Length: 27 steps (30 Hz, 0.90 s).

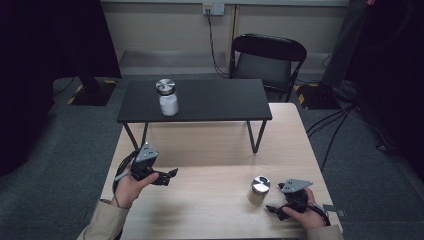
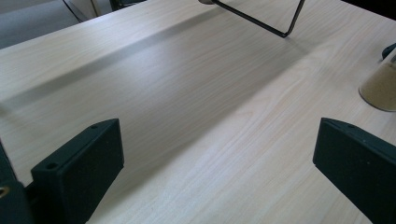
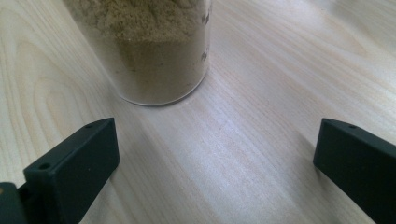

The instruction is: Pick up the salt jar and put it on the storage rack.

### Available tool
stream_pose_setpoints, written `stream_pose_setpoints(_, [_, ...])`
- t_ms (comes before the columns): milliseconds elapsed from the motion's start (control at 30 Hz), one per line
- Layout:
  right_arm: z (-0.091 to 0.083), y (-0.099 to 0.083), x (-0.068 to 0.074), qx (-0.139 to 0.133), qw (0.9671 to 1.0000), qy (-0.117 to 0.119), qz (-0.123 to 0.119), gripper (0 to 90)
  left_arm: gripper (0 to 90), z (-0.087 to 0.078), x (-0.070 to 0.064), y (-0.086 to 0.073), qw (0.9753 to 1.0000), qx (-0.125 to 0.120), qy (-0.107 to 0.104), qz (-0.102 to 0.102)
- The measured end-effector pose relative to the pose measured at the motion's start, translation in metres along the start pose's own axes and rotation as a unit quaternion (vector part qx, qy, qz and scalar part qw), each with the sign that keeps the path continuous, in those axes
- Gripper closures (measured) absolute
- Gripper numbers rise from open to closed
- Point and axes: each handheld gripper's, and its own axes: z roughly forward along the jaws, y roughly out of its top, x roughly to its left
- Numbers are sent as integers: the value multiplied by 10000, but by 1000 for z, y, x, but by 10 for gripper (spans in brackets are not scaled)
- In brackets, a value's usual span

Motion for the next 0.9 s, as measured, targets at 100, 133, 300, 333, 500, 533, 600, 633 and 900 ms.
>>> stream_pose_setpoints(100, [0,0,0,0,10000,0,1,0,12,0,1,-2,10000,18,-20,-18])
stream_pose_setpoints(133, [0,0,0,-1,10000,-1,1,0,11,1,1,-4,10000,14,-18,-18])
stream_pose_setpoints(300, [0,0,0,1,10000,-1,1,0,11,2,2,-9,10000,38,-50,-68])
stream_pose_setpoints(333, [0,0,0,0,10000,-1,1,0,12,3,2,-11,9999,40,-57,-72])
stream_pose_setpoints(500, [0,0,0,0,10000,-1,1,0,12,3,3,-16,9999,46,-62,-92])
stream_pose_setpoints(533, [0,0,0,0,10000,-2,3,0,11,3,4,-17,9999,57,-62,-95])
stream_pose_setpoints(600, [0,0,0,-1,10000,-1,1,0,11,4,4,-19,9999,45,-70,-113])
stream_pose_setpoints(633, [0,0,0,0,10000,-2,2,0,11,4,4,-19,9999,64,-86,-95])
stream_pose_setpoints(900, [0,0,0,1,10000,-7,6,0,11,6,5,-27,9998,97,-86,-175])
